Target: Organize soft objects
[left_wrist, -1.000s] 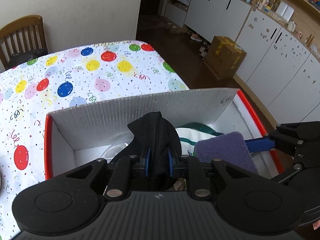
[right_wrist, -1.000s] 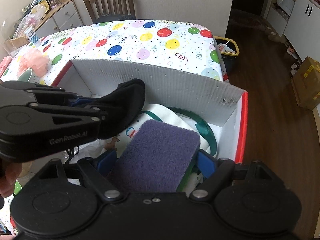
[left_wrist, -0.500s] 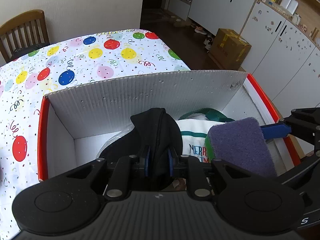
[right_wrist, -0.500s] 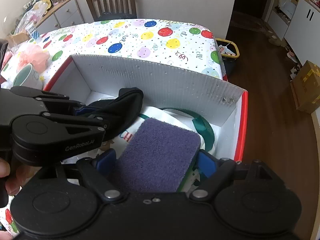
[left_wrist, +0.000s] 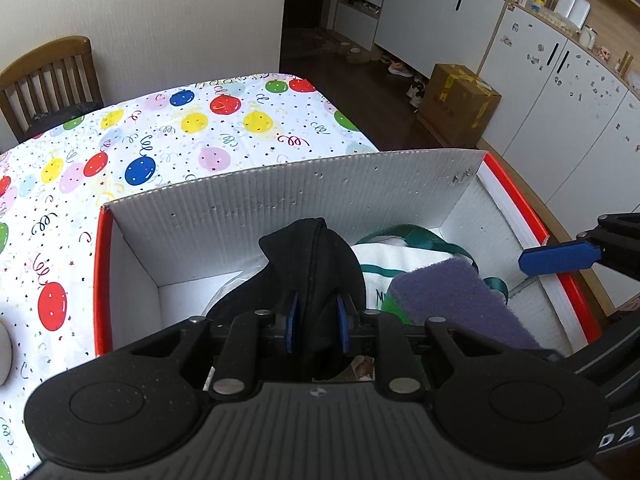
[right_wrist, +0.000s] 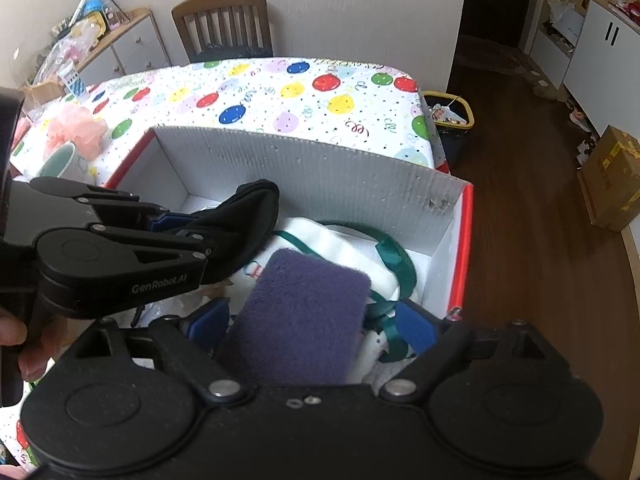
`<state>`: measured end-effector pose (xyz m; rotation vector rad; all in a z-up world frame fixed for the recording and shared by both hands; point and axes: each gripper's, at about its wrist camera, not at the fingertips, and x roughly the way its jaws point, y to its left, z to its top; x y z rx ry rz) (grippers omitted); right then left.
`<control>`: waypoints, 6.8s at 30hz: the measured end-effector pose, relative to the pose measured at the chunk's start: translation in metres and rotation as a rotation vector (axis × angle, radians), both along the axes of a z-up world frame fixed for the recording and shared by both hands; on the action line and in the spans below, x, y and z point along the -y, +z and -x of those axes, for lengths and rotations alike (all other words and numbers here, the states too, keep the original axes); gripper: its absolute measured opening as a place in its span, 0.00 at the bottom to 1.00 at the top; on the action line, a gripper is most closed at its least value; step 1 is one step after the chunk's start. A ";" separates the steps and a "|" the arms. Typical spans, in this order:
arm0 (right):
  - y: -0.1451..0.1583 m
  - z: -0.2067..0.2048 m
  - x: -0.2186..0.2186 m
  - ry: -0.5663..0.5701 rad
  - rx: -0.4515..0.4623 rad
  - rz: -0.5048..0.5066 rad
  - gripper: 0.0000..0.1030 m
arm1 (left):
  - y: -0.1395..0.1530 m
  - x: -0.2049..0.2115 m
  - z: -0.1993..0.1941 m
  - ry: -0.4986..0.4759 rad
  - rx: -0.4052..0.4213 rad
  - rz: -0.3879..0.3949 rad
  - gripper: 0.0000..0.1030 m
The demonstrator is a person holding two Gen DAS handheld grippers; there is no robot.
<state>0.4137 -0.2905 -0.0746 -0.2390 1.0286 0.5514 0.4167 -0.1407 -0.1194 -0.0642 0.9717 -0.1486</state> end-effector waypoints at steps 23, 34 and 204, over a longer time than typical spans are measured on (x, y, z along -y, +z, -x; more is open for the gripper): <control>0.063 0.050 0.024 -0.038 0.100 -0.235 0.96 | 0.058 -0.023 0.058 -0.014 0.145 0.068 0.62; 0.082 0.081 -0.020 -0.002 0.126 -0.350 0.99 | 0.091 -0.072 0.108 0.023 0.228 0.097 0.72; 0.105 0.094 -0.106 -0.061 0.165 -0.285 0.22 | 0.097 -0.208 0.225 0.208 0.373 0.045 0.39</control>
